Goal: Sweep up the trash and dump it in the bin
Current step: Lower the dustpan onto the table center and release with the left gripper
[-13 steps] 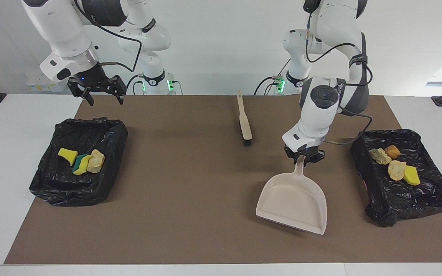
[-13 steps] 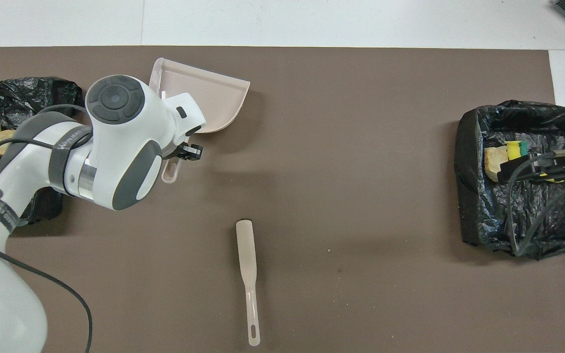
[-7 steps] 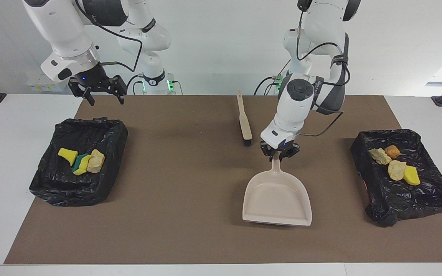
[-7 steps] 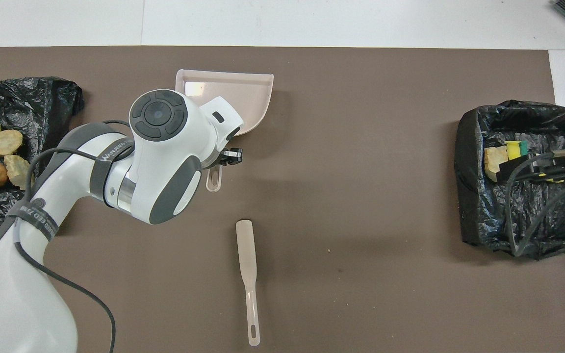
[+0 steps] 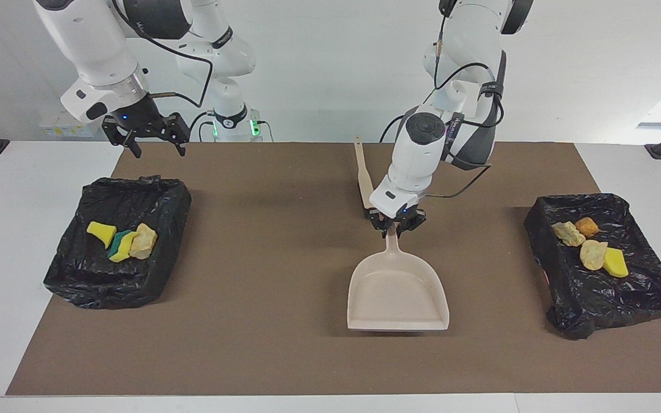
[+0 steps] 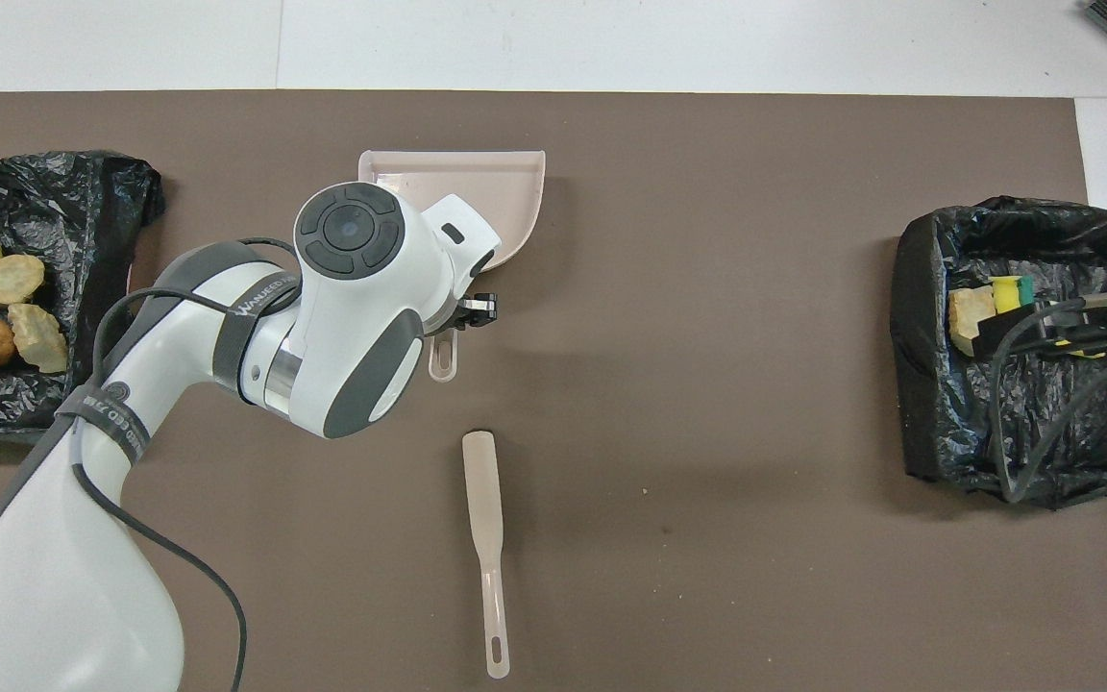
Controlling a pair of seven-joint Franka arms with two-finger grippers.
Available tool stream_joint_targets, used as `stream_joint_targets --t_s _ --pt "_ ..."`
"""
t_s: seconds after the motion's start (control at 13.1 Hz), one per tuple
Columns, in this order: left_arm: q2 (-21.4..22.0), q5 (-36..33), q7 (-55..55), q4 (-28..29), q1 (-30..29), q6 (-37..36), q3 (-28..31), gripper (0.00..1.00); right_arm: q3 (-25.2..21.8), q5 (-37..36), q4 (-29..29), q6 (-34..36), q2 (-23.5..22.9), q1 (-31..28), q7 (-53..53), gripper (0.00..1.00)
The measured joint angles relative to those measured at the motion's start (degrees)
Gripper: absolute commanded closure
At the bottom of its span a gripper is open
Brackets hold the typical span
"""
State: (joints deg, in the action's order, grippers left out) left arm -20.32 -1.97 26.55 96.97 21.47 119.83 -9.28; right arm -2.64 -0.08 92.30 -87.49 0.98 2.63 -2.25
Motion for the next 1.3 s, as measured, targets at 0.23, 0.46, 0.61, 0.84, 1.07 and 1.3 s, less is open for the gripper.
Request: stream_joint_targets --t_s 0.23,0.46,0.61,0.84,1.07,1.3 --pt "-0.2 0.1 0.0 0.1 0.1 0.0 0.0 1.00 0.0 0.0 0.0 0.0 0.0 0.0 0.0 0.00" --pt "-0.9 0.1 1.2 0.5 0.8 0.0 0.0 1.00 0.0 0.0 0.0 0.0 0.0 0.0 0.0 0.00" --pt "-1.7 0.1 3.0 0.6 1.6 0.2 -0.1 1.00 0.0 0.0 0.0 0.0 0.0 0.0 0.0 0.00" --pt "-2.4 0.2 4.0 0.9 3.0 0.2 -0.1 0.44 0.0 0.0 0.0 0.0 0.0 0.0 0.0 0.00" --pt "-2.4 0.2 4.1 0.9 3.1 0.2 0.1 0.12 0.0 0.0 0.0 0.0 0.0 0.0 0.0 0.00" --pt "-2.1 0.2 4.1 0.6 3.1 0.2 0.6 0.00 0.0 0.0 0.0 0.0 0.0 0.0 0.0 0.00"
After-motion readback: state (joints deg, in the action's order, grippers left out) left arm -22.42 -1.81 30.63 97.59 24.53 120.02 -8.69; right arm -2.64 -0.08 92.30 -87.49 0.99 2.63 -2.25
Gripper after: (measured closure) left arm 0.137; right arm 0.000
